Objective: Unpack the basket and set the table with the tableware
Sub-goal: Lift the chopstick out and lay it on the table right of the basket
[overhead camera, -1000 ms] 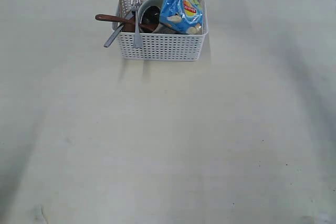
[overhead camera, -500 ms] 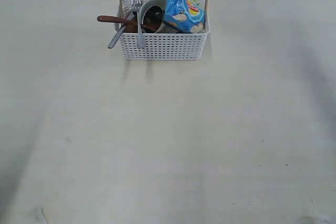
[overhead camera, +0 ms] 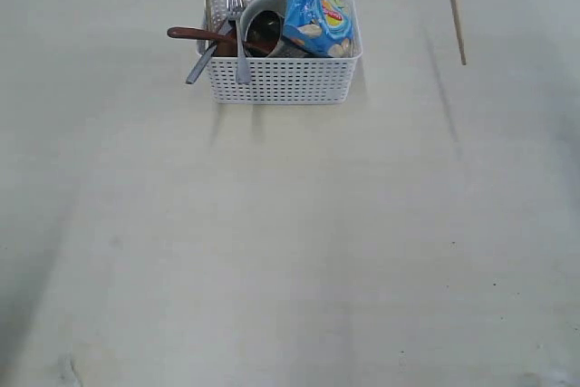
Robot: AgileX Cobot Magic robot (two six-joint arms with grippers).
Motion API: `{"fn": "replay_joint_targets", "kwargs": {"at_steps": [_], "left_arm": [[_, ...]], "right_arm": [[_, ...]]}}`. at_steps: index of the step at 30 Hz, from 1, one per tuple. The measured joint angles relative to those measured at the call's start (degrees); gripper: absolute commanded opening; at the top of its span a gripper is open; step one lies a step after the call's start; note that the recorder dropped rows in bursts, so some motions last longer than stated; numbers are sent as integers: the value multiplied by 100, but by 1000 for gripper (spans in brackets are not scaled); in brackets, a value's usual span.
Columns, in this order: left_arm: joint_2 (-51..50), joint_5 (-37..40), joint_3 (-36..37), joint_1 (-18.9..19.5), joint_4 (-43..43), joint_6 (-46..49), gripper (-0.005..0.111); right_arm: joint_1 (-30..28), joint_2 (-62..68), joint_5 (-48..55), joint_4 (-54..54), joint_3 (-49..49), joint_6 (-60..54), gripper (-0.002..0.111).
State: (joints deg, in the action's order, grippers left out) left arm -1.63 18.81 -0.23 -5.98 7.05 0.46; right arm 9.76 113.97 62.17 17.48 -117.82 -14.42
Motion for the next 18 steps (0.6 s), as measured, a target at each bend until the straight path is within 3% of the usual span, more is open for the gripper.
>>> {"fn": "replay_joint_targets", "kwargs": {"at_steps": [4,10,15,18], "left_arm": [[0,0,0,0,0,0,0],[0,0,0,0,0,0,0],[0,0,0,0,0,0,0],[0,0,0,0,0,0,0]], "right_arm": [[0,-167,648,-41,0,304,0],[0,-693,715,-61,717,851,0],[0,-1280,603,-61,2324,1238,0],[22,-1645,-51,-61,3487,1369,0]]}}
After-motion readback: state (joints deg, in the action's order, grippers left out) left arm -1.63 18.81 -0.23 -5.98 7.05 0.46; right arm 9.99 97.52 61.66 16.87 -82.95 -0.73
